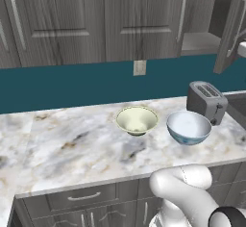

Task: Open the cabinet. Pick the bowls from the counter and place them in the cabinet. Then close the cabinet.

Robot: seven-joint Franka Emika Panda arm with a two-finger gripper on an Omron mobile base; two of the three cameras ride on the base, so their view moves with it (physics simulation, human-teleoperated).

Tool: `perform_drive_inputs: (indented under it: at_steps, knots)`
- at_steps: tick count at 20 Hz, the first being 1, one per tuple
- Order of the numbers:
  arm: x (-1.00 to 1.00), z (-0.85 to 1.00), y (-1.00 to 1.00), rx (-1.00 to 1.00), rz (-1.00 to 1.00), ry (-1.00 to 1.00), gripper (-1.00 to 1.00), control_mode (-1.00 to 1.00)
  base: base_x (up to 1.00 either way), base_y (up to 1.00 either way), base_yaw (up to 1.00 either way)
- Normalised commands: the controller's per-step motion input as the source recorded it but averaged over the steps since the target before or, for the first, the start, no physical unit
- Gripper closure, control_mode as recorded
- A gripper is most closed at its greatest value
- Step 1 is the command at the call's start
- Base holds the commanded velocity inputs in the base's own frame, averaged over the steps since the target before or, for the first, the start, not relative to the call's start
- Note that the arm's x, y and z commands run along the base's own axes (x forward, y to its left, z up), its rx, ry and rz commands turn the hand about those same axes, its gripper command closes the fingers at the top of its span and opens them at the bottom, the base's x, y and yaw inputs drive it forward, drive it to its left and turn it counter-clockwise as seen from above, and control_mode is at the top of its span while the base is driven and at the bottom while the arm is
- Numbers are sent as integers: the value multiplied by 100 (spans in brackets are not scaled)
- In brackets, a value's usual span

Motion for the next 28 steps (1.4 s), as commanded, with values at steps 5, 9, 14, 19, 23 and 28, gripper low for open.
perform_drive_inputs:
  at_steps: [5,9,14,19,23,28]
  knots:
    - [-55,24,30,-35,-5,20,-100,-100,0,0,0]
    - [-62,4,21,-41,-13,21,-100,-100,0,0,0]
    - [-55,0,29,-41,-19,8,-100,-100,0,0,0]
    - [-10,0,50,-41,-17,14,-100,-100,0,0,0]
    - [14,-15,48,-40,-9,24,-100,-100,0,0,0]
    - [8,-25,27,-34,-7,9,-100,-100,0,0,0]
